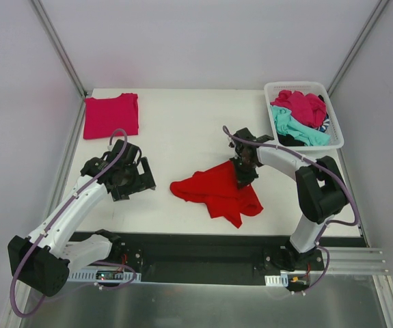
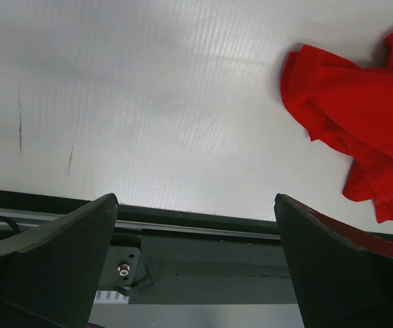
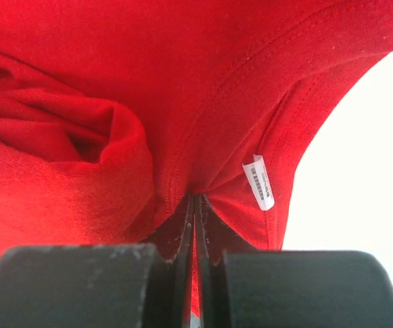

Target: Fold and stack the t-shirts

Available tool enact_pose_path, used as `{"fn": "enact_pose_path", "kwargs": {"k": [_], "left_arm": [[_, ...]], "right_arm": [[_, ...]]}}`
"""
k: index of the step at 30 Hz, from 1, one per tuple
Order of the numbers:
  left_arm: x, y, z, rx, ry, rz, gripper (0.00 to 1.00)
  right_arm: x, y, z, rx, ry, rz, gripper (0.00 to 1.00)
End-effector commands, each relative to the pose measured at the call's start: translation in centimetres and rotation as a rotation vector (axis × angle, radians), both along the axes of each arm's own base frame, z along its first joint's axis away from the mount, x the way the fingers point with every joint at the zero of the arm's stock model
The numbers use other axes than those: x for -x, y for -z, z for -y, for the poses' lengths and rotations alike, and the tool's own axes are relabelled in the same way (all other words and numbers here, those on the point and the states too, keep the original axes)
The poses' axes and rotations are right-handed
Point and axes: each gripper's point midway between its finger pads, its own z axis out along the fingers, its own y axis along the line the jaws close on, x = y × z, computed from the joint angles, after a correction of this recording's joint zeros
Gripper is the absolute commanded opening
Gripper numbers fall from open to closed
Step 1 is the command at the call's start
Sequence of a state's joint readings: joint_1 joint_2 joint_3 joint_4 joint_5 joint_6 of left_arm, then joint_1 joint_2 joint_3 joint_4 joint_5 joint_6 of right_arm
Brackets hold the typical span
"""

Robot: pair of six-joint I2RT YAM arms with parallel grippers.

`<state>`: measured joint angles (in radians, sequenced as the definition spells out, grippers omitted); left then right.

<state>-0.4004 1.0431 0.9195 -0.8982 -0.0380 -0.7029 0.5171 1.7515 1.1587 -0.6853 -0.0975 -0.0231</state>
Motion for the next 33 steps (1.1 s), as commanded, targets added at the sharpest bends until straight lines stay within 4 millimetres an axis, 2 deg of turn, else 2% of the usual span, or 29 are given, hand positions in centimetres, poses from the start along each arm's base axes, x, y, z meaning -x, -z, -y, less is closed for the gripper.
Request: {"fn": "enact_pose_path", "kwargs": {"k": [1, 3, 4, 5, 6, 7, 9, 10, 11, 13, 14, 16, 17, 18, 19, 20, 21, 22, 23, 24, 25, 27, 28, 30, 33], "left_arm": [[0.2, -0.3, -0.4, -0.029, 0.009, 0.005, 0.99], [0.1, -0.4, -0.4, -0.027, 0.011, 0.008, 0.99], [0.1, -0.5, -0.3, -0.026, 0.011, 0.009, 0.99], [0.0, -0.7, -0.2, -0.018, 0.01, 0.014, 0.99], [-0.1, -0.7, -0.1, -0.015, 0.011, 0.013, 0.99], [-0.1, -0.7, 0.0, -0.015, 0.01, 0.011, 0.99], [-0.1, -0.7, 0.1, -0.013, 0.012, 0.011, 0.99], [-0.1, -0.8, 0.1, -0.012, 0.012, 0.012, 0.99], [0.0, -0.8, 0.2, -0.01, 0.012, 0.015, 0.99], [-0.1, -0.9, 0.2, -0.007, 0.014, 0.02, 0.99], [0.0, -1.0, 0.2, -0.006, 0.015, 0.025, 0.99], [0.0, -1.2, 0.2, -0.003, 0.02, 0.031, 0.99], [-0.1, -1.3, 0.3, -0.002, 0.023, 0.036, 0.99], [0.0, -1.4, 0.3, -0.002, 0.024, 0.038, 0.99], [-0.1, -1.4, 0.2, -0.001, 0.022, 0.04, 0.99], [0.0, -1.5, 0.2, -0.001, 0.024, 0.042, 0.99], [0.0, -1.5, 0.3, 0.001, 0.026, 0.043, 0.99], [0.0, -1.5, 0.3, 0.004, 0.027, 0.042, 0.99], [0.0, -1.5, 0.3, 0.004, 0.029, 0.041, 0.99], [0.1, -1.4, 0.3, 0.006, 0.029, 0.039, 0.99], [0.1, -1.4, 0.3, 0.006, 0.027, 0.039, 0.99], [0.1, -1.5, 0.4, 0.011, 0.028, 0.042, 0.99], [0.2, -1.5, 0.4, 0.011, 0.028, 0.042, 0.99], [0.2, -1.6, 0.4, 0.013, 0.029, 0.044, 0.99], [0.1, -1.7, 0.5, 0.017, 0.033, 0.051, 0.99]], "right_arm": [[-1.4, -3.8, -1.1, -0.033, -0.005, 0.074, 0.01], [-1.9, -6.0, -0.3, 0.005, -0.017, 0.091, 0.01], [-4.2, -9.3, -0.9, -0.004, -0.027, 0.18, 0.01], [-4.0, -10.6, -0.3, 0.019, -0.031, 0.165, 0.01], [-4.9, -12.0, -0.6, 0.015, -0.033, 0.183, 0.01], [-6.3, -15.3, -0.3, 0.023, -0.021, 0.24, 0.01], [-7.7, -18.1, -0.2, 0.026, -0.021, 0.287, 0.01], [-7.6, -18.2, 0.1, 0.049, -0.019, 0.249, 0.01], [-9.0, -21.1, -0.3, 0.014, -0.007, 0.325, 0.01], [-9.3, -22.1, 0.1, 0.023, 0.006, 0.328, 0.01], [-9.7, -23.5, 0.0, 0.006, 0.016, 0.368, 0.01], [-9.9, -24.9, 1.0, 0.007, 0.054, 0.416, 0.01], [-9.5, -26.7, 1.7, -0.014, 0.079, 0.469, 0.01], [-9.1, -27.0, 2.4, -0.023, 0.105, 0.477, 0.01], [-9.6, -27.9, 3.8, -0.035, 0.155, 0.513, 0.01], [-8.8, -29.6, 5.1, -0.052, 0.186, 0.562, 0.01], [-8.5, -29.8, 6.0, -0.052, 0.208, 0.569, 0.01], [-8.7, -30.4, 8.0, -0.044, 0.268, 0.587, 0.01], [-8.4, -30.9, 9.1, -0.04, 0.295, 0.605, 0.01], [-7.6, -32.0, 10.4, -0.04, 0.325, 0.642, 0.01], [-7.5, -31.7, 12.5, -0.016, 0.388, 0.646, 0.01], [-6.2, -32.7, 14.9, 0.001, 0.455, 0.7, 0.01], [-6.0, -32.3, 16.9, 0.029, 0.528, 0.703, 0.01], [-5.3, -32.8, 17.4, 0.013, 0.563, 0.733, 0.01], [-5.7, -32.4, 16.6, -0.024, 0.561, 0.729, 0.01]]}}
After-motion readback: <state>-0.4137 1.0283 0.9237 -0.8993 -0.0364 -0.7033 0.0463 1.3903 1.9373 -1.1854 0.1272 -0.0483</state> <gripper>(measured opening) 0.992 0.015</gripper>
